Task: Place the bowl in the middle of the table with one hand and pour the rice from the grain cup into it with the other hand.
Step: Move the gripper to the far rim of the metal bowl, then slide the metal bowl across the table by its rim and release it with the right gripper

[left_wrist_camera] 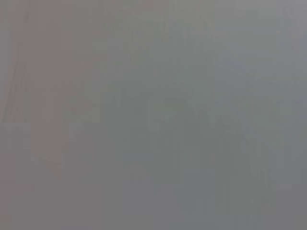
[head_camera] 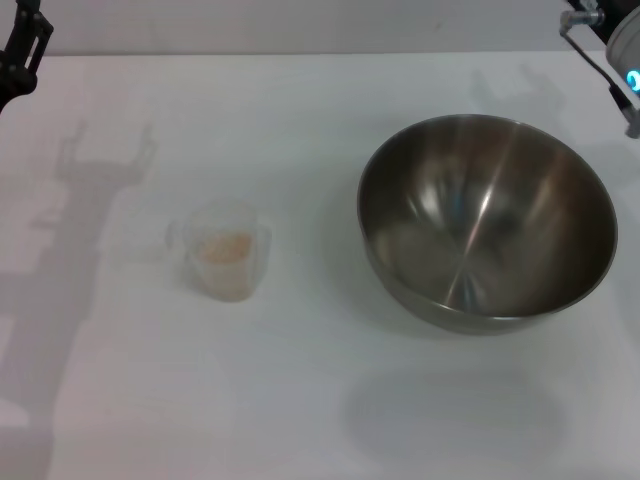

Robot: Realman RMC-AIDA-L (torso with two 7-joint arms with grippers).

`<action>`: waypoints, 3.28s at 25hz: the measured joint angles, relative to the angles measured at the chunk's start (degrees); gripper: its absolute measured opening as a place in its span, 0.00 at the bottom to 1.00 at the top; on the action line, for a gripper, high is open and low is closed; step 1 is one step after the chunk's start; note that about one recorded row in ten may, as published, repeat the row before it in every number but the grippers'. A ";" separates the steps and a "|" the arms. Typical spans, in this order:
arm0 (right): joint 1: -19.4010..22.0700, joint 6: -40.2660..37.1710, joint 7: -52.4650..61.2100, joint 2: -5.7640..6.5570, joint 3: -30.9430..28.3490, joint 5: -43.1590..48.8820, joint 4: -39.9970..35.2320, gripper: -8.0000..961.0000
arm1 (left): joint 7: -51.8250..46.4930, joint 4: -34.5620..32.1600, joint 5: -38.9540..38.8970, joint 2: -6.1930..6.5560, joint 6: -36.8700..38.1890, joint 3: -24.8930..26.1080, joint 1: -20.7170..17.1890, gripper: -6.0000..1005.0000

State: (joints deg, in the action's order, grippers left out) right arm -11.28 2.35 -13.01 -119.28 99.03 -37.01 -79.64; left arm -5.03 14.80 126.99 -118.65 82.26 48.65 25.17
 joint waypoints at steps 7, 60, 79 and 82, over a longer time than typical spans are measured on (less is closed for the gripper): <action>-2.76 40.16 0.00 0.32 -12.52 -0.40 -14.77 0.65 | 0.02 -0.08 -0.15 0.00 -0.30 0.95 0.06 0.86; -24.82 82.57 -21.00 2.54 -38.07 9.72 12.21 0.43 | 0.02 -0.12 -0.17 0.00 -0.53 4.49 1.10 0.86; -24.31 85.97 -26.71 3.21 -45.20 -3.84 9.66 0.01 | 0.02 -0.12 -0.17 0.00 -0.32 4.54 0.70 0.86; -24.75 86.76 -28.89 2.69 -44.61 -4.52 10.65 0.01 | 0.02 -0.12 -0.17 0.00 -0.33 4.74 0.68 0.86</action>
State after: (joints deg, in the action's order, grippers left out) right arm -36.03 89.11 -41.91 -116.59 54.42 -41.53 -69.00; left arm -5.01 14.68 126.83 -118.65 81.94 53.39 25.86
